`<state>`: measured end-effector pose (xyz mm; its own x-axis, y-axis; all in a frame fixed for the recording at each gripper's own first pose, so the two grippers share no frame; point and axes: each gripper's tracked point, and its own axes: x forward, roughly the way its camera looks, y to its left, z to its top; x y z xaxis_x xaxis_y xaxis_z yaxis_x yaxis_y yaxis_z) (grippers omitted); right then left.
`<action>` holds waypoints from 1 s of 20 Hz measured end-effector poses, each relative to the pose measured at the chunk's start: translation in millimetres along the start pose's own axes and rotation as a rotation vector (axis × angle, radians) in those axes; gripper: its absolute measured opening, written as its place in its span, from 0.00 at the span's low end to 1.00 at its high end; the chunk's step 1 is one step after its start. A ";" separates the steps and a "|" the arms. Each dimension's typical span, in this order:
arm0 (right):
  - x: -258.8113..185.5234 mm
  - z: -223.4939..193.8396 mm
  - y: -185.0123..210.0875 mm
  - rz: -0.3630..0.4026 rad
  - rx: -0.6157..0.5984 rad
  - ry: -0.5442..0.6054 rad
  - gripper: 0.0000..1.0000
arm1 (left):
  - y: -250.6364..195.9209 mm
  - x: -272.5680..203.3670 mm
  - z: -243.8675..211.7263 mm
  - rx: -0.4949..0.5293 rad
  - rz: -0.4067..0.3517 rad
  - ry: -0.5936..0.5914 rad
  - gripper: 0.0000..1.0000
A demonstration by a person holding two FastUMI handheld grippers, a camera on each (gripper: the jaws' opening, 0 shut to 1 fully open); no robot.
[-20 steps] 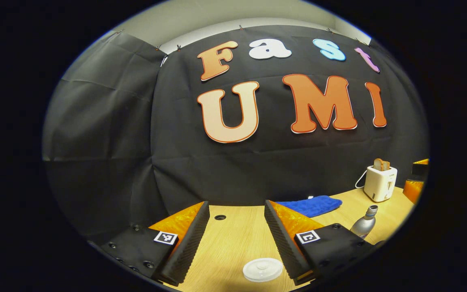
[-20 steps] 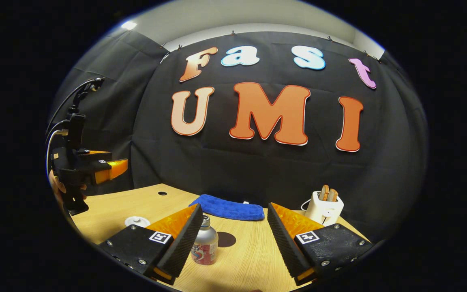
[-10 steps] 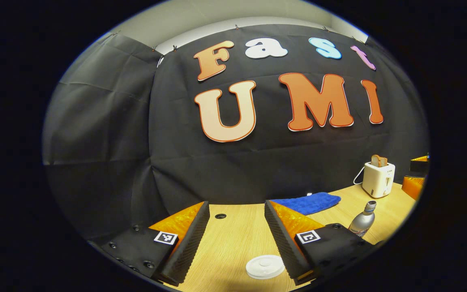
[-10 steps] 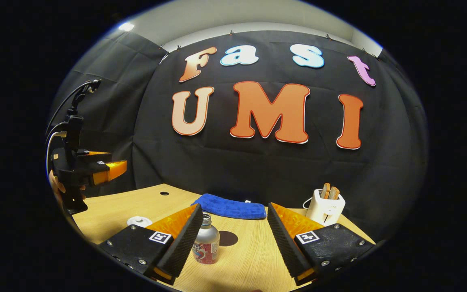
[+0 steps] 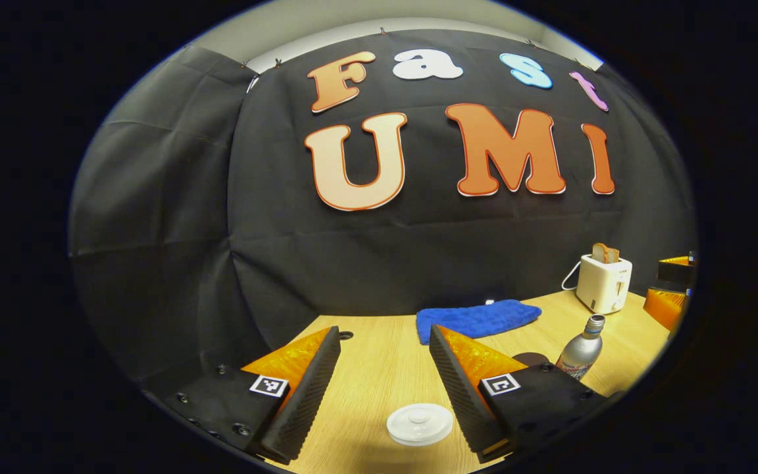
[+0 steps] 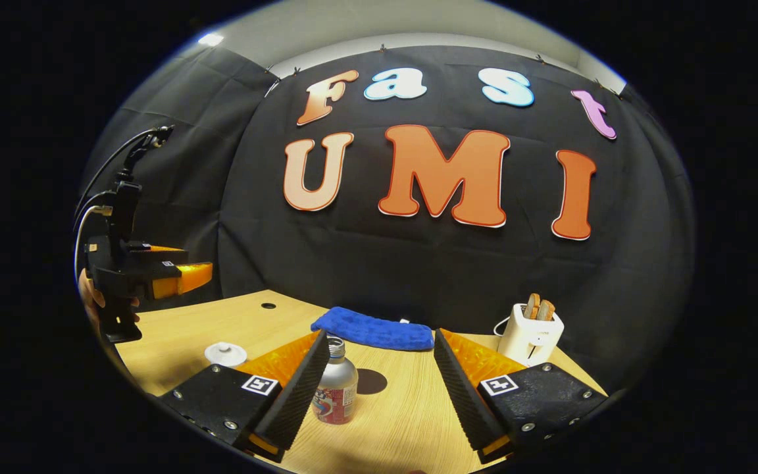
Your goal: Open the teacup lid with one hand, grasp the water bottle and pour water into the teacup with the other hand; after pouring, place the water bottle on the coaster and then close the teacup lid.
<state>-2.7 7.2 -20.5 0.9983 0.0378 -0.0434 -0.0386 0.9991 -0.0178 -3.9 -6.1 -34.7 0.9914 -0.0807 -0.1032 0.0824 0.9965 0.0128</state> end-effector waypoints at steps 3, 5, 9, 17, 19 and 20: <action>2.2 -6.1 1.3 0.014 0.011 0.012 0.96 | -3.8 2.1 -13.3 0.005 -0.020 0.036 0.91; 2.2 -9.9 2.7 0.019 0.011 0.019 0.96 | -5.8 3.7 -25.3 0.009 -0.026 0.064 0.92; 3.4 -19.0 6.9 0.036 -0.005 0.030 0.96 | -9.4 7.6 -51.0 0.032 -0.038 0.131 0.92; 6.0 -45.0 24.5 0.090 -0.011 0.070 0.96 | -24.2 17.0 -100.4 0.037 -0.083 0.254 0.92; 7.3 -52.3 25.5 0.097 0.001 0.085 0.96 | -28.2 20.3 -113.1 0.044 -0.094 0.282 0.92; 8.3 -56.0 25.8 0.100 0.005 0.093 0.96 | -31.2 22.1 -119.8 0.042 -0.106 0.296 0.92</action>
<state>2.2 32.2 -77.2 0.9812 0.1356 -0.1371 -0.1374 0.9905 -0.0035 3.2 -36.4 -156.4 0.9051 -0.1679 -0.3907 0.1935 0.9807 0.0269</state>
